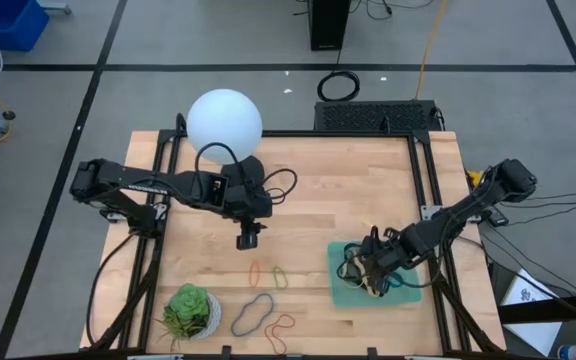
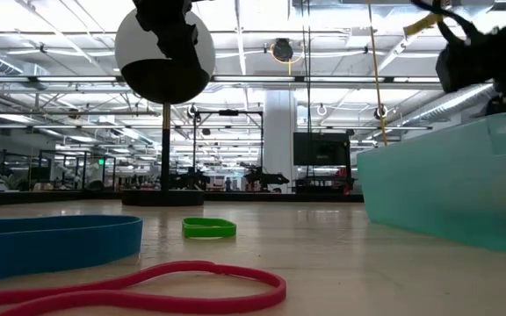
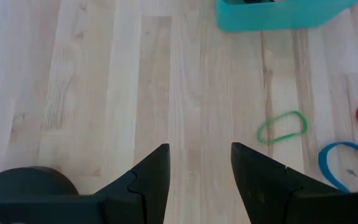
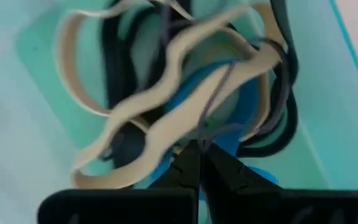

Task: Pick and place rubber bands into bin
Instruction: Put the purple rubber band into the green bin, then put the green rubber band into the green bin, then put the orange rubber band into the green bin

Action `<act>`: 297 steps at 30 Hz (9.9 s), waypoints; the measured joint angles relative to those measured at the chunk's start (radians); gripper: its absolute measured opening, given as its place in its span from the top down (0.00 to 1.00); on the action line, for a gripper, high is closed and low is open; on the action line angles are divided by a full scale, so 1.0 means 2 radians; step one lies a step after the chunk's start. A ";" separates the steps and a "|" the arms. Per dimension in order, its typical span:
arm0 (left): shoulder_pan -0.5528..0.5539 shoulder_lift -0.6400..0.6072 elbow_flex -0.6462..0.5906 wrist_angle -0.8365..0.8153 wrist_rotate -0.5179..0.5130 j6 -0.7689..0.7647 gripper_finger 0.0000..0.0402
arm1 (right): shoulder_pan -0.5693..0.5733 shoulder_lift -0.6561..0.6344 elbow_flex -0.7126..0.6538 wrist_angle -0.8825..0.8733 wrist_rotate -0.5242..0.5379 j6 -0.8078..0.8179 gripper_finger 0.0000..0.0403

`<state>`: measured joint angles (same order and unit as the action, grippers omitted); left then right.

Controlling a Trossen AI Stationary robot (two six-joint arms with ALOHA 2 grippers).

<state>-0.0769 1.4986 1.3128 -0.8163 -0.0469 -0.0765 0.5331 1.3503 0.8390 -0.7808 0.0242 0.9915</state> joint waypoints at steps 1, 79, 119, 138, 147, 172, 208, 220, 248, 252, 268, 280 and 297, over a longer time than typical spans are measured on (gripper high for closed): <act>0.000 0.000 0.000 0.000 0.000 0.000 0.56 | 0.000 0.000 -0.006 0.003 0.000 0.004 1.00; -0.111 0.262 0.002 0.116 0.010 -0.079 0.67 | -0.002 -0.177 -0.019 0.041 0.078 -0.100 0.52; -0.103 0.021 -0.001 0.198 -0.004 -0.021 0.99 | -0.002 -0.197 -0.019 0.251 0.082 -0.309 0.54; -0.090 0.021 -0.001 0.292 -0.017 0.090 0.99 | -0.049 -0.058 -0.019 0.533 0.169 -0.530 0.54; -0.088 0.021 -0.001 0.291 -0.030 0.104 0.99 | -0.084 0.021 -0.019 0.672 0.081 -0.541 0.55; -0.076 0.021 0.000 0.293 -0.035 0.125 0.93 | -0.103 0.064 -0.019 0.759 0.050 -0.537 0.92; -0.071 0.012 0.000 0.010 -0.058 -0.083 0.49 | -0.045 -0.098 0.050 0.299 0.145 -0.448 1.00; -0.070 0.012 0.000 -0.018 -0.060 -0.107 0.50 | -0.005 -0.080 0.160 -0.143 0.105 -0.103 1.00; -0.070 0.012 0.000 0.006 -0.060 -0.104 0.50 | 0.049 -0.012 -0.027 0.019 0.032 0.036 1.00; -0.070 0.012 0.000 0.006 -0.060 -0.104 0.50 | 0.049 -0.016 -0.027 0.028 0.025 0.030 0.98; -0.070 0.012 0.000 0.009 -0.056 -0.102 0.50 | 0.049 -0.046 -0.009 -0.022 0.041 -0.005 0.63; -0.093 0.049 -0.001 0.017 -0.006 -0.014 0.50 | 0.048 -0.116 0.003 -0.040 0.145 -0.036 0.61; -0.117 0.213 -0.001 -0.009 0.004 -0.020 0.50 | 0.047 -0.132 0.003 -0.013 0.160 -0.053 0.61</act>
<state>-0.3107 1.9245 1.3113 -0.8341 -0.0394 -0.1166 0.6281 1.0866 0.8459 -0.8064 0.3443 0.8848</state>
